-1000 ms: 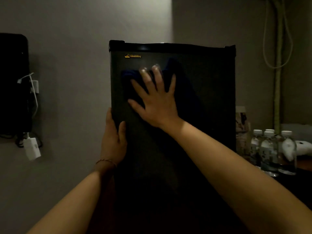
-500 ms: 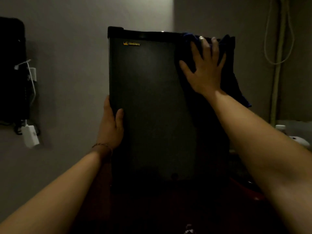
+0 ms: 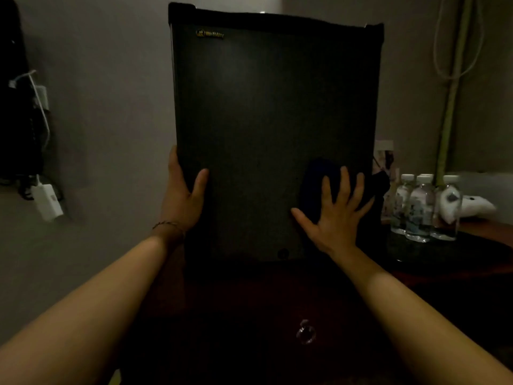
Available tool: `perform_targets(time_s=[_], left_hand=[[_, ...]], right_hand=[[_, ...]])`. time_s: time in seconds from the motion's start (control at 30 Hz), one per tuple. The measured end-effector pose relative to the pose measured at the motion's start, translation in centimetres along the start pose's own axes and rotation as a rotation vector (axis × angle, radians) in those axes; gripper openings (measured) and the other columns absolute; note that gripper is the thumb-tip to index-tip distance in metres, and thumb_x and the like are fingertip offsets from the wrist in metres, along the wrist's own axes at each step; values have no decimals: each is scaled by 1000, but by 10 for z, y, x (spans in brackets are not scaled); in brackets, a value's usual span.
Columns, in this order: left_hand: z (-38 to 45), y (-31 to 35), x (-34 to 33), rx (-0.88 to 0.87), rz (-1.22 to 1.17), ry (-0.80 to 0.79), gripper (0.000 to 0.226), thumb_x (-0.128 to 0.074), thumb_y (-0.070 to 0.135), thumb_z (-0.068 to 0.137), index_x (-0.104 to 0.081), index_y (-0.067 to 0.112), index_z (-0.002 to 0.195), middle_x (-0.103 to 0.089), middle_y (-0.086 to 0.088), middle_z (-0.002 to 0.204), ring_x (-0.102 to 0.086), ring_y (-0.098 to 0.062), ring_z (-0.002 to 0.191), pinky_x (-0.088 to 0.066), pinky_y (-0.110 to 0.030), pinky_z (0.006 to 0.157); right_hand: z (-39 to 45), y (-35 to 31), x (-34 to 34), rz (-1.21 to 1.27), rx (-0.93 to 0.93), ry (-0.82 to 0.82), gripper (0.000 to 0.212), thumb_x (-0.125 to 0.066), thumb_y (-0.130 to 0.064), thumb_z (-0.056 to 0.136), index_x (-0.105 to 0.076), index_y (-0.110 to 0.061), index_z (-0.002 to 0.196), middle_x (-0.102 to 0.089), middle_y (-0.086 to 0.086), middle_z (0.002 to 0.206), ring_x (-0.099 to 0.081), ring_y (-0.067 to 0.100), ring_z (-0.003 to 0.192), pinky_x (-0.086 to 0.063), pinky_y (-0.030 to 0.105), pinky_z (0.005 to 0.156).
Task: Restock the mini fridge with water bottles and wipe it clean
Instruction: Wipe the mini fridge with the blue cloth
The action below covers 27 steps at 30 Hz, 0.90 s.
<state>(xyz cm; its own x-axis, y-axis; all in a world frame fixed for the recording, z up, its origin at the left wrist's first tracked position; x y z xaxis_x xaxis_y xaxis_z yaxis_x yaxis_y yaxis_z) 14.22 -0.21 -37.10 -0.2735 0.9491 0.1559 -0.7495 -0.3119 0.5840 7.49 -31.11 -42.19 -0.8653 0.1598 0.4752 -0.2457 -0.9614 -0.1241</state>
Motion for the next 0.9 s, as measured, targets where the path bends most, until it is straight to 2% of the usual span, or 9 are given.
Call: perform_targets(time_s=[0.07,0.17,0.37,0.47,0.53,0.6,0.7,0.8,0.9], left_hand=[[-7,-2,0,22,8,-13,91,-64,45,89,0,37,155,-16,2,163,-26,-23,147,-29,-54,117],[-15,0,-1,19,30,-19,102,-73,42,82,-2,34,155,-15,3,163,-24,-20,147,-29,-51,117],[-25,-7,-2,51,41,-59,110,-77,43,79,1,31,156,-9,6,164,-17,-17,149,-24,-47,120],[-29,-12,1,78,47,-90,102,-73,37,85,0,32,156,-11,4,164,-19,-18,148,-25,-46,119],[-28,-13,8,65,15,-79,88,-67,32,90,-8,33,156,-20,3,162,-27,-17,145,-33,-48,115],[-28,-12,14,55,-32,-63,70,-57,27,98,-17,32,155,-27,4,159,-33,-12,140,-38,-46,113],[-34,-14,17,91,-92,-52,53,-41,29,105,-22,35,154,-31,6,158,-37,-15,140,-37,-43,114],[-41,-15,18,83,-103,3,47,-33,28,107,-27,35,153,-35,5,156,-37,-14,140,-33,-38,115],[-42,-10,18,70,-82,16,48,-31,31,107,-26,27,154,-34,3,157,-33,-11,142,-27,-28,114]], right_hand=[[-6,-16,-1,26,-62,-10,100,-20,-88,78,-17,-23,154,7,10,164,12,42,149,-1,76,108],[-8,-36,3,60,-100,-14,99,-19,-87,79,-13,-23,154,7,12,164,13,42,149,1,77,108],[-19,-95,7,64,67,40,90,-24,-84,81,-18,-26,149,-3,14,163,3,43,148,2,76,105],[-28,-132,3,65,241,66,84,-29,-83,83,-20,-30,148,-2,12,163,6,40,149,7,75,105],[-36,-155,2,68,345,93,83,-33,-81,84,-24,-31,149,-4,13,164,6,39,149,10,74,105],[-45,-174,0,57,427,117,82,-37,-79,84,-27,-30,149,-6,14,164,4,38,150,10,74,105],[-52,-193,-3,40,488,148,84,-38,-78,84,-26,-29,150,-5,15,163,5,38,150,9,75,106],[-53,-196,-6,20,514,179,82,-40,-77,85,-28,-28,150,-6,14,163,2,38,149,6,75,106],[-51,-189,-5,66,567,199,77,-41,-75,87,-33,-30,149,-10,10,163,0,34,151,2,75,107]])
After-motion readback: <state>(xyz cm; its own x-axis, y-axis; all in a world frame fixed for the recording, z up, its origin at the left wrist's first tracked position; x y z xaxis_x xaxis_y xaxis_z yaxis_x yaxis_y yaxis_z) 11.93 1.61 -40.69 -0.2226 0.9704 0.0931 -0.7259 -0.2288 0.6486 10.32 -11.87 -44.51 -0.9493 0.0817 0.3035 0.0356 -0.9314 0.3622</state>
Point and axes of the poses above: each hand's wrist, its own z-axis towards the middle knuckle, its own x-axis out of the back of the hand, y = z × x, the point moved 6 cm from there along z, towards the middle knuckle
